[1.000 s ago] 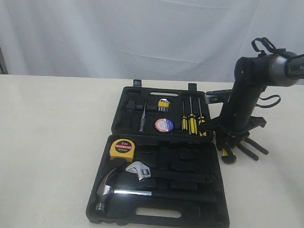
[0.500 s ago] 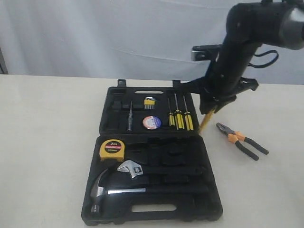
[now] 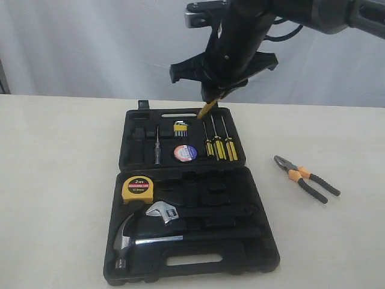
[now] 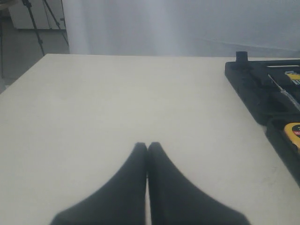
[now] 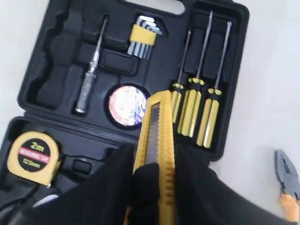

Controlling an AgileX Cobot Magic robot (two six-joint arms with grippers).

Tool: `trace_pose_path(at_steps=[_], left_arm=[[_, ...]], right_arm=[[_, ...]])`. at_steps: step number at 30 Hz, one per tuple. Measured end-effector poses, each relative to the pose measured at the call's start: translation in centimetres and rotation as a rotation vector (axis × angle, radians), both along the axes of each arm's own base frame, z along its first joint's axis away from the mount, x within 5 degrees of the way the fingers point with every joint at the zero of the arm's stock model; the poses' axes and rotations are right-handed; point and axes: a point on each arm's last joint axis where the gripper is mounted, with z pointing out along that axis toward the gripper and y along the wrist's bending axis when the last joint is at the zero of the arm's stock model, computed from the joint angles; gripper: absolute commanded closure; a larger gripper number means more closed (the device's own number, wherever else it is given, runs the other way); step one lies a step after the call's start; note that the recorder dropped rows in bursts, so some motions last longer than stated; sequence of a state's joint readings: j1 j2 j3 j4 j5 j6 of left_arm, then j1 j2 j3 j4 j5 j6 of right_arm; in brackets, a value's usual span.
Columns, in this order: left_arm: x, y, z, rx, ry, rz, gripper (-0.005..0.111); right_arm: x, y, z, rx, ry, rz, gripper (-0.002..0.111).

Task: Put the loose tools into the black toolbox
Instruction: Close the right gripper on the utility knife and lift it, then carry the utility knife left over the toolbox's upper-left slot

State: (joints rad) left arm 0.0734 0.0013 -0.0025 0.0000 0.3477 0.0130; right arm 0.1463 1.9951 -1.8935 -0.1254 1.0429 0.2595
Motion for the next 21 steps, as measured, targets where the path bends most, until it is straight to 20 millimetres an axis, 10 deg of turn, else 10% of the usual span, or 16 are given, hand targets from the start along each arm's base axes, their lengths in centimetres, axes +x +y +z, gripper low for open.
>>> trace_pose_path(at_steps=[11, 21], left_arm=[[0.0, 0.0, 0.0, 0.000, 0.000, 0.000, 0.107], [0.0, 0.0, 0.0, 0.000, 0.000, 0.000, 0.107]], right_arm=[[0.9, 6.3, 0.2, 0.047, -0.210, 0.096, 0.109], [2.6, 12.1, -6.2, 0.045, -0.256, 0.007, 0.109]])
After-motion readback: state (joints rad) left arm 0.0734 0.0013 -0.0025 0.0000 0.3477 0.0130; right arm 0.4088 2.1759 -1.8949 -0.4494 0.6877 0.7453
